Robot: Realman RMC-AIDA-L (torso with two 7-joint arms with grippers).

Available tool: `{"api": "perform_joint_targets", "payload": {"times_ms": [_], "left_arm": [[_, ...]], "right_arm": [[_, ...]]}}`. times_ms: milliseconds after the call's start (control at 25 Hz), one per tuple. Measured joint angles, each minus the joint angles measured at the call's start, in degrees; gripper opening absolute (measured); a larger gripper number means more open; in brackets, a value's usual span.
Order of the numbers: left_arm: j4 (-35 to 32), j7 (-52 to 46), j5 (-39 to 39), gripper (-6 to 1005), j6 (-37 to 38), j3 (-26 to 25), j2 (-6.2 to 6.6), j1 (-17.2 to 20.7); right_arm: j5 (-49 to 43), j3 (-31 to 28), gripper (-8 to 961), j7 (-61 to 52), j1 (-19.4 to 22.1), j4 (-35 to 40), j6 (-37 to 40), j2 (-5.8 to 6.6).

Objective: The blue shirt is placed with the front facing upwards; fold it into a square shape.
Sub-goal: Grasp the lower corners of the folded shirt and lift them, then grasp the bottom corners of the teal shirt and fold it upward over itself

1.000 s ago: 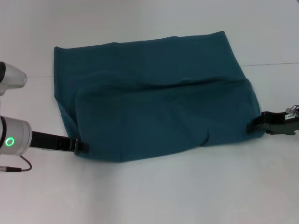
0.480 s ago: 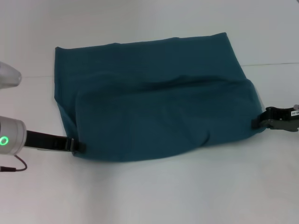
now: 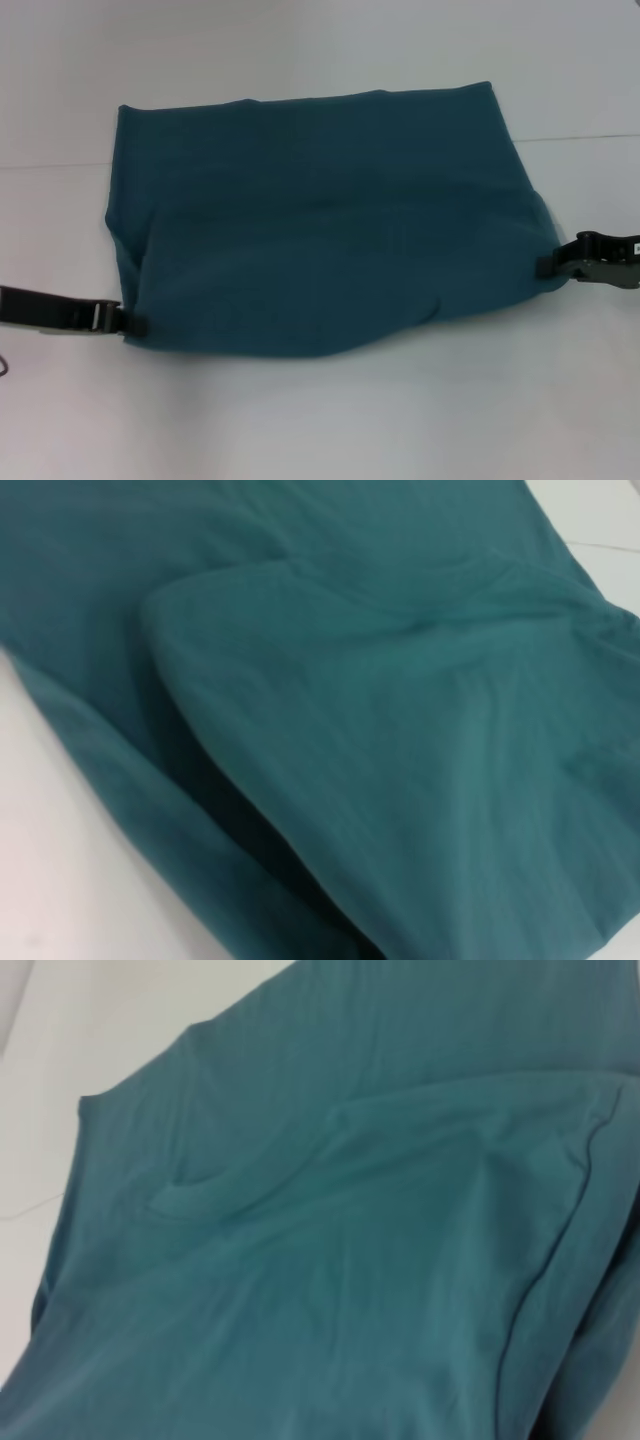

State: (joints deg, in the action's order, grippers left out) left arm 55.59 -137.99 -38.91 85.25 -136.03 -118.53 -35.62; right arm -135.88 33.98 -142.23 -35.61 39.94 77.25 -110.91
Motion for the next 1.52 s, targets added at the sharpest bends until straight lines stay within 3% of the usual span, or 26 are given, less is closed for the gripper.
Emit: {"api": "perform_joint_targets", "payload": {"times_ms": [120,360,680,1080,1520], "left_arm": [[0.3,-0.2,-0.2,46,1.5,-1.1,0.81,0.9],[1.4,0.1,-0.8,49,5.9,-5.2,2.00,1.4],[2.8,0.1,-0.9,52,11.0,-5.8,3.37,2.7],[5.7,0.5,-1.2,57,17.9,-9.6,3.35,4.8],[11.5,0.3,-3.2,62,25.6,-12.2,1.22,8.5]], "right_arm": [[2.9,-0.1,84,0.0,1.4,1.5,2.3,0.06],[8.6,-1.1,84,-0.3,4.0,3.3,7.1,1.48],[9.2,-4.3,85,-0.2,5.5,3.9,13.5,1.40],[9.2,-8.6,86,0.1,6.9,3.9,20.4,0.65],[9.2,-12.4,87,0.1,12.0,4.0,26.4,0.58]]}}
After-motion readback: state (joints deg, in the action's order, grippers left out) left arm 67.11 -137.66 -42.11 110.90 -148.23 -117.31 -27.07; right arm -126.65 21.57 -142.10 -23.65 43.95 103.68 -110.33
